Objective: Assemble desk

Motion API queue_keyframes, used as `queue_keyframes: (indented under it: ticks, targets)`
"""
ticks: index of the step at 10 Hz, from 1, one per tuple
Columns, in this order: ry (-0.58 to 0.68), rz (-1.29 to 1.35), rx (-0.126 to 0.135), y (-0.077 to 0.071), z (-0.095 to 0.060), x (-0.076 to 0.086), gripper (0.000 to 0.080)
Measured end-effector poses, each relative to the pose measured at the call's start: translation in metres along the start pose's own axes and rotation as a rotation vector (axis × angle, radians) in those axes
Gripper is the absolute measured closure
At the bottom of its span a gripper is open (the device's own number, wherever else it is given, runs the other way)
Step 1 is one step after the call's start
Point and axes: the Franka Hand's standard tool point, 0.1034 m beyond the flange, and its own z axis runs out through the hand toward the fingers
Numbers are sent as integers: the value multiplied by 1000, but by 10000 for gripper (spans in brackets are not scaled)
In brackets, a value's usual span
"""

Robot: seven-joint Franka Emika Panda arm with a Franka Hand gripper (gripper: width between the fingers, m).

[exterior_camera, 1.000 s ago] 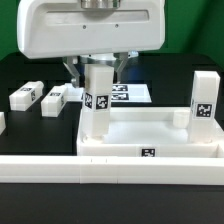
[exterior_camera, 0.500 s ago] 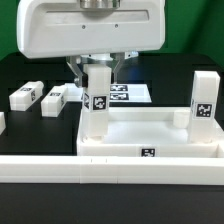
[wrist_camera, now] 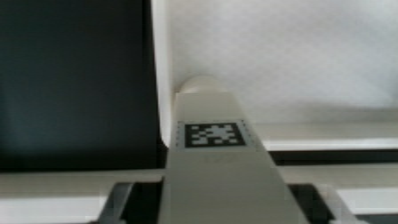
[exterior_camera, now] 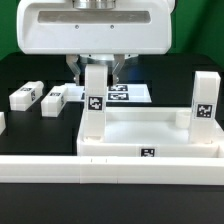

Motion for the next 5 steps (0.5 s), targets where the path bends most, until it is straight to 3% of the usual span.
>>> queue_keyframes:
  ticks: [5]
  targets:
    - [-11, 511, 11, -2, 0, -1, 509]
